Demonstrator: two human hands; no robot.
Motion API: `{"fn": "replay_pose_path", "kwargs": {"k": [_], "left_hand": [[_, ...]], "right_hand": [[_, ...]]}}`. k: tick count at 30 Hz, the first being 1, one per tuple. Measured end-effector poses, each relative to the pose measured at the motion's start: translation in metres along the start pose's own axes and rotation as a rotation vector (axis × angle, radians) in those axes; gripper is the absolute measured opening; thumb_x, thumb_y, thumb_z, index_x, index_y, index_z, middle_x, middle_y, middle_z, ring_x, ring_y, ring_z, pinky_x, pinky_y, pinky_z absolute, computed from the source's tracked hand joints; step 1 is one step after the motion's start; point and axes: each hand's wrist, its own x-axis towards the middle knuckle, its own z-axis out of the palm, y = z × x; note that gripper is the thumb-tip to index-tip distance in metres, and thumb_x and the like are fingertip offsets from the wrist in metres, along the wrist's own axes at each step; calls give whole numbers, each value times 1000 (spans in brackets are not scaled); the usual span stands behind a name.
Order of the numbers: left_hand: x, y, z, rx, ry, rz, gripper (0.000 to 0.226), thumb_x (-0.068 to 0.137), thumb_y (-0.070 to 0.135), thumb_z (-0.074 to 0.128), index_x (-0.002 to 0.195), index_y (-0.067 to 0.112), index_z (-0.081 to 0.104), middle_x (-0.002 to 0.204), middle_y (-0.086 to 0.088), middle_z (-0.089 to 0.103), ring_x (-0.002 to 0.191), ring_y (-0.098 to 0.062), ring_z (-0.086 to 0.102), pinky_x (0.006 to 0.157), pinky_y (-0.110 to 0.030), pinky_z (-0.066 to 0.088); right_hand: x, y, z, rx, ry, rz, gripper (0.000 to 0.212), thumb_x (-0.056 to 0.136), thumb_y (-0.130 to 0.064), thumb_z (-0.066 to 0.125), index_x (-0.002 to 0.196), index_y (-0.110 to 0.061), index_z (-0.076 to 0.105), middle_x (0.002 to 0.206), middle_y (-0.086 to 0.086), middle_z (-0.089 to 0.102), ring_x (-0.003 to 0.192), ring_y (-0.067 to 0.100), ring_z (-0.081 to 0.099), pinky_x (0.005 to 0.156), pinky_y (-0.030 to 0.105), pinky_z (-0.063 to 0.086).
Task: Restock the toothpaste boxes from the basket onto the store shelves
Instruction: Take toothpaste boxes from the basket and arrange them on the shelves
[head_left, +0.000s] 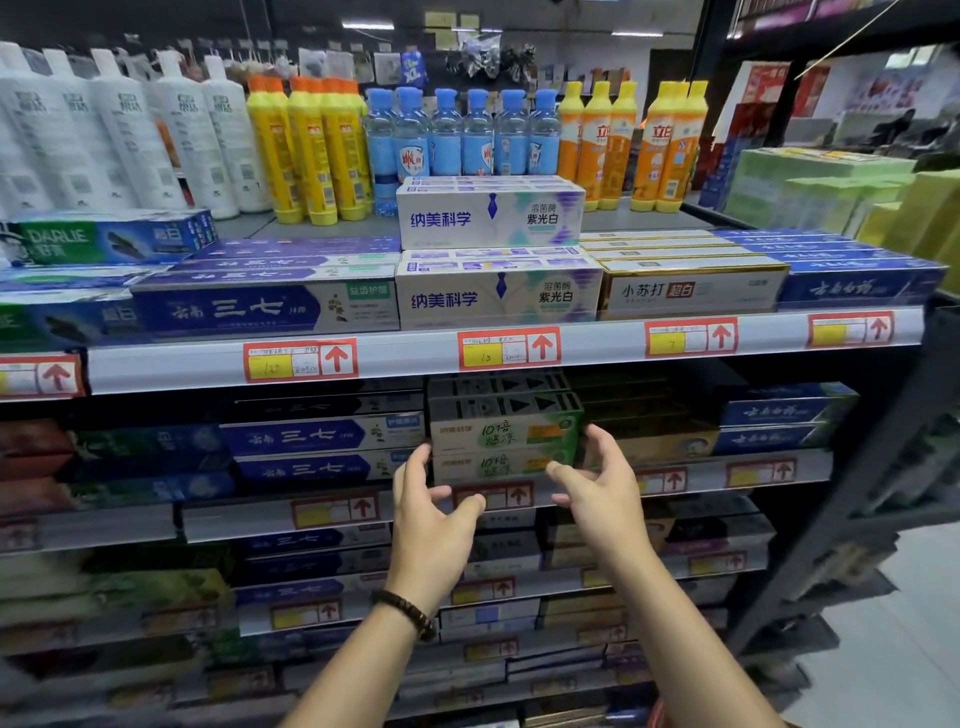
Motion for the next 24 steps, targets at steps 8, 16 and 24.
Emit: {"fn": "replay_pose_path", "kwargs": {"k": [8,16,24], "left_hand": [[0,-1,2,-15,0,-3,81,95,16,75,160,29,30,150,14,32,115,1,55,73,-10,42],[0,-1,0,-20,-3,-1,79,96,18,74,160,29,29,150,13,33,116,2,54,73,-10,43],[-2,-3,-10,-7,22,19,74,97,19,73,158,31,32,153,10,36,120,-3,55,65,-8,45]], "right_hand": [[0,-3,-1,-12,-15,14,69,98,-17,73,159,-27,42,103,-20,69,92,8,75,93,48,63],[-1,1,-3,-19,-5,11,69,99,-19,73,159,-28,42,99,-21,70,90,2,75,95,49,62],[-15,2,-5,-38,49,-10,66,99,-21,72,157,-35,44,94,-42,70,103,8,73,98,49,60]]}}
